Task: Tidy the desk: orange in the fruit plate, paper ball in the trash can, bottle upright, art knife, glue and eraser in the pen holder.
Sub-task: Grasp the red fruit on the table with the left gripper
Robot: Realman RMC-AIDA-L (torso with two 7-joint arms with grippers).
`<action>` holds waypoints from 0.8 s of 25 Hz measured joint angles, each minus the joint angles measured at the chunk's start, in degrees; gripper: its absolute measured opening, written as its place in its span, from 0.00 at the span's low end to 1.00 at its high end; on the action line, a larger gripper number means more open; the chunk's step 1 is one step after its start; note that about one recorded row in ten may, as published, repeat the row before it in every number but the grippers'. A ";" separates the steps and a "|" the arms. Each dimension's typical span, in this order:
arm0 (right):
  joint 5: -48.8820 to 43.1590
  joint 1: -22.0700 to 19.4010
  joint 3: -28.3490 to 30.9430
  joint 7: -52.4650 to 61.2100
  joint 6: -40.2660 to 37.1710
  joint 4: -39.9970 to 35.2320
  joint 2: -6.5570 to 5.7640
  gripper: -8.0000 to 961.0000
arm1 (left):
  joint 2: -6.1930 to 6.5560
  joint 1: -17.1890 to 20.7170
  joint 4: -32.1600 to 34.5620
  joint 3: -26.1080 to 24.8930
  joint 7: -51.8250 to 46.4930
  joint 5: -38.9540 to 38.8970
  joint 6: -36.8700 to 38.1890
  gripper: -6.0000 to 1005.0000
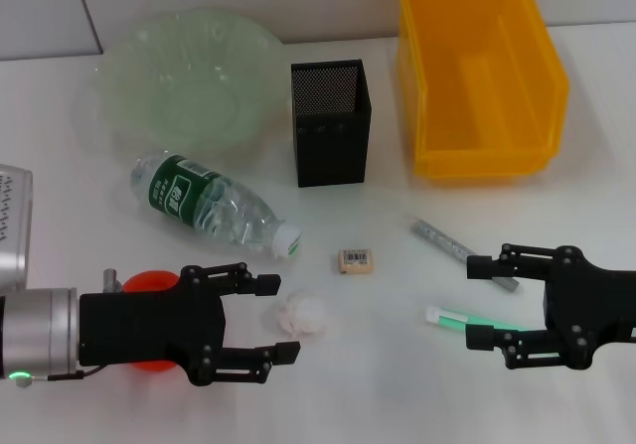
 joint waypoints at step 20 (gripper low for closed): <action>0.29 0.00 0.00 0.07 0.00 0.67 0.00 0.83 | -0.74 12.76 4.20 -22.58 8.57 -0.33 4.54 0.80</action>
